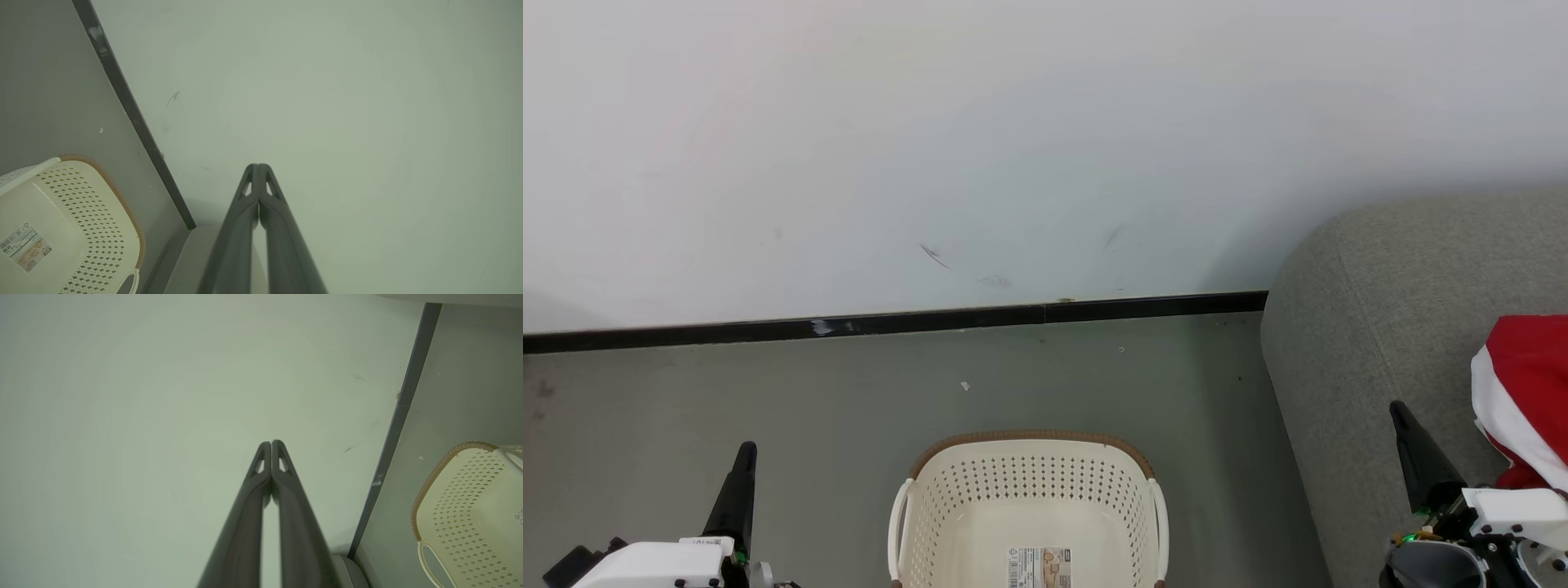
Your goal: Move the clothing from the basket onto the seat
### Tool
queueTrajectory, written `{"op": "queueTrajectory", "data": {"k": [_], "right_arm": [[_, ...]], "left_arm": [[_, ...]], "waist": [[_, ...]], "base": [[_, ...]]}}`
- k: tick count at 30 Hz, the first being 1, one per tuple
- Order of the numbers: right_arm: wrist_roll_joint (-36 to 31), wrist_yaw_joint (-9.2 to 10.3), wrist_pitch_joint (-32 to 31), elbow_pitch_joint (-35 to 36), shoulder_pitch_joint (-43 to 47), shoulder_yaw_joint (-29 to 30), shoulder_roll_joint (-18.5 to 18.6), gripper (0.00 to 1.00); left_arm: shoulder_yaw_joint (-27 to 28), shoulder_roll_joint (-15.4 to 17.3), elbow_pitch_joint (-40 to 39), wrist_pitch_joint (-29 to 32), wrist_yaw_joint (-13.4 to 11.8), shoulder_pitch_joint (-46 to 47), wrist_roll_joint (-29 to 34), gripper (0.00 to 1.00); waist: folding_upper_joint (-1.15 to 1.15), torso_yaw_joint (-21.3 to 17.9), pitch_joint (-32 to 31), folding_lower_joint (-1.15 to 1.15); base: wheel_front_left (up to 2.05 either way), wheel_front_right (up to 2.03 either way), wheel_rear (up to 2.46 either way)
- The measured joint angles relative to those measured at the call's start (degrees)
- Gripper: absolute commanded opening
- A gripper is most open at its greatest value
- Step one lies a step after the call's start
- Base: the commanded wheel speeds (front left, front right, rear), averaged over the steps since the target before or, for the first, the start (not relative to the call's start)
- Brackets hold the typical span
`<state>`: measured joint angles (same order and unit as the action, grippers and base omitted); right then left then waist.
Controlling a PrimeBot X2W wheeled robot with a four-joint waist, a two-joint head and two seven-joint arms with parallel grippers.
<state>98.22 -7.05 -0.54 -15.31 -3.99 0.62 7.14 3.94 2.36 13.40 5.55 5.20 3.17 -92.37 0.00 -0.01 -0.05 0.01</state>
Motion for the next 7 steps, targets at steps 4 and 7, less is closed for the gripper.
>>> {"op": "queueTrajectory", "data": {"k": [4,7], "right_arm": [[0.01,0.0,0.0,0.0,0.0,-0.01,0.02,0.0],[0.01,0.0,0.0,0.0,0.0,-0.01,0.02,0.0]], "left_arm": [[0.0,0.0,0.0,0.0,0.0,0.0,0.0,0.0],[0.01,0.0,0.0,0.0,0.0,0.0,0.0,0.0]], "waist": [[0.0,0.0,0.0,0.0],[0.0,0.0,0.0,0.0]], "base": [[0.0,0.0,0.0],[0.0,0.0,0.0]]}}
